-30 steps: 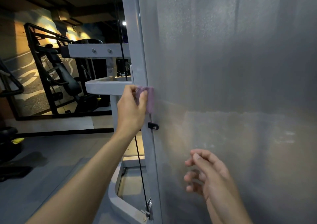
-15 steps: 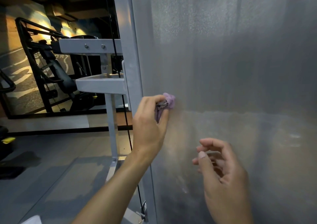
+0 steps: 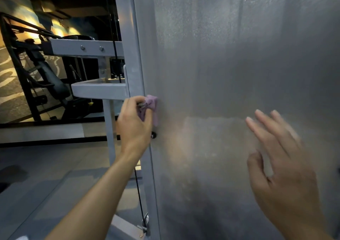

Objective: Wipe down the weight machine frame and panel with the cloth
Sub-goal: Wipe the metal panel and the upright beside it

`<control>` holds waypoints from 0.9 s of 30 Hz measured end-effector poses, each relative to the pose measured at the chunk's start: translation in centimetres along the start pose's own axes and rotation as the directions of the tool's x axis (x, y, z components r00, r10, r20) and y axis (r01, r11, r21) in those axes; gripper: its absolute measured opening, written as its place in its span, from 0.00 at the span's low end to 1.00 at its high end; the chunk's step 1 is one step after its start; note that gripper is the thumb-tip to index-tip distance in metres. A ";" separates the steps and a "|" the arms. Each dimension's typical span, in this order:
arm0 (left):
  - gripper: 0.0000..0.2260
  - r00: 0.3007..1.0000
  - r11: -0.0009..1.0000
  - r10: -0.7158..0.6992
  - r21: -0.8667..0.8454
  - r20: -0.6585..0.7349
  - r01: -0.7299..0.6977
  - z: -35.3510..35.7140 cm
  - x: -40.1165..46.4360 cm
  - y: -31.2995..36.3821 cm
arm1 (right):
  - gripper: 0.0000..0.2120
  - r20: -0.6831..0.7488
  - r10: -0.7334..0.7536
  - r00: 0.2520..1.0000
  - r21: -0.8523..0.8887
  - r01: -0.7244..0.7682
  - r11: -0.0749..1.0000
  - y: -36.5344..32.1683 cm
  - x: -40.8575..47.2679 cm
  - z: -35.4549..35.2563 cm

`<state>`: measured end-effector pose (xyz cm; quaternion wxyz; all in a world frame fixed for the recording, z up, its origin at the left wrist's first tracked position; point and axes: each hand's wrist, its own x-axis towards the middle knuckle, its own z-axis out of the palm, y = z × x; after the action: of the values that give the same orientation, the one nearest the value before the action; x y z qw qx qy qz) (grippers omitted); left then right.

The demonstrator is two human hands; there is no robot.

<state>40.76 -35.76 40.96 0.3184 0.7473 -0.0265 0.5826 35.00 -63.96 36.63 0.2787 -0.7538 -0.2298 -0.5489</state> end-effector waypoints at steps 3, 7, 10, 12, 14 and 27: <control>0.10 0.997 0.998 -0.057 -0.025 -0.049 0.056 0.4 -0.4 1.0 | 0.26 0.070 -0.115 0.991 -0.114 0.122 0.986 1.4 3.0 -1.5; 0.11 0.970 0.980 0.174 -0.127 0.168 -0.154 1.7 -4.0 4.1 | 0.27 0.180 -0.317 0.931 -0.305 0.359 0.882 3.2 8.2 -2.2; 0.08 0.966 0.986 0.167 -0.047 0.196 -0.160 0.5 -2.5 1.7 | 0.26 0.209 -0.436 0.875 -0.439 0.482 0.758 5.9 11.5 -3.7; 0.08 0.993 0.999 0.042 0.010 0.110 -0.043 -0.7 -0.8 -0.7 | 0.25 0.207 -0.473 0.856 -0.505 0.508 0.698 8.1 13.0 -5.1; 0.09 0.998 0.998 -0.058 0.023 0.030 0.057 -1.1 -0.4 -1.4 | 0.25 0.224 -0.500 0.836 -0.520 0.537 0.665 9.8 13.7 -6.0; 0.08 0.992 0.992 -0.125 -0.033 -0.023 0.124 -0.6 -1.4 -1.4 | 0.26 0.208 -0.536 0.818 -0.531 0.555 0.640 10.1 13.2 -5.6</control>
<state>40.39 -34.80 39.11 0.3663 0.7350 0.0150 0.5704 41.52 -74.64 48.91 -0.1417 -0.7050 -0.2755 -0.6379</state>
